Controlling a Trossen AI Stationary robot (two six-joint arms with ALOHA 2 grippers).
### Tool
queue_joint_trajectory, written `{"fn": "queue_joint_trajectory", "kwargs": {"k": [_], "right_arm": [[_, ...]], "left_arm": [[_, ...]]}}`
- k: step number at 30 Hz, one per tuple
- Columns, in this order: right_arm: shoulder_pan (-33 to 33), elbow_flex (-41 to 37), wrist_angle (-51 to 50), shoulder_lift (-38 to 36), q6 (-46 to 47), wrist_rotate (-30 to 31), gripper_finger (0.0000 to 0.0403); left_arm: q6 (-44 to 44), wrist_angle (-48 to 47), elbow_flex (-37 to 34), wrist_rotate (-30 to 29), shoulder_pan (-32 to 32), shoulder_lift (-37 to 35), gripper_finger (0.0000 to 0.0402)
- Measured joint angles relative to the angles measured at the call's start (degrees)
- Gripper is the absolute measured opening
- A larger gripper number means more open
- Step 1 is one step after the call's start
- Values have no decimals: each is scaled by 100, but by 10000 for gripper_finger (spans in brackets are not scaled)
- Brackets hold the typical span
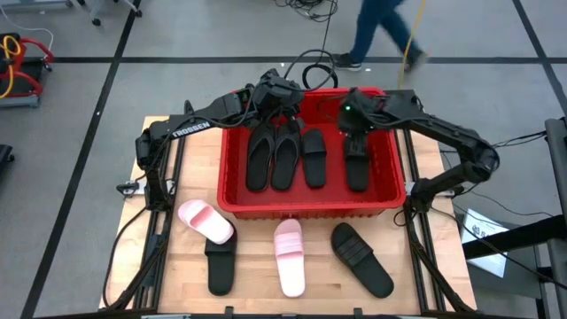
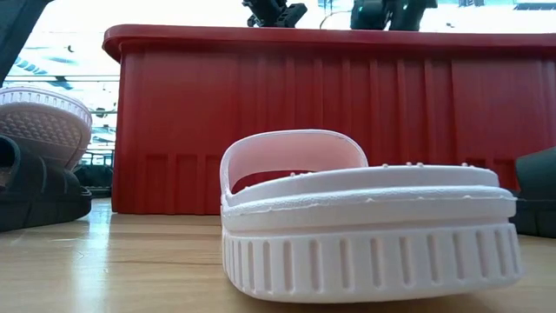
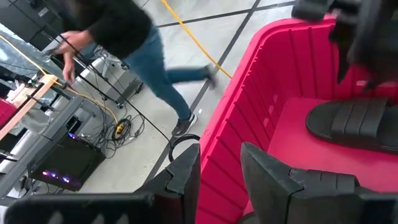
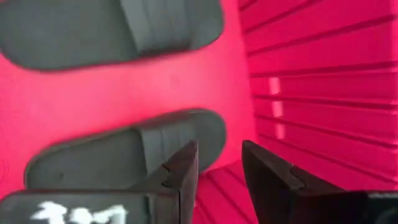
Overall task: Pick and place slides into bin
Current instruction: Put the black slide into the red bin
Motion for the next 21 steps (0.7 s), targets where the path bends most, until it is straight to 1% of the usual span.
{"fn": "queue_joint_trajectory", "kwargs": {"k": [2,4,7,12,16,19,21], "right_arm": [[0,0,-98,185,-15,-124,114],[0,0,-199,349,-130,-422,114],[0,0,-399,495,-471,-905,114],[2,-272,-448,544,-1147,-1308,114],[2,-685,-290,544,-1267,-1309,114],[2,-1082,255,542,-1297,-1279,114],[2,-1324,562,546,-1341,-1034,114]], "left_arm": [[0,0,0,-2,0,0,122],[-2,0,0,-4,1,0,122],[-2,-3,0,-4,12,0,122],[-2,-4,0,-20,64,0,122],[-4,-7,0,-54,111,0,122],[-3,-7,0,-54,141,0,122],[-4,-5,0,-54,159,0,122]]}}
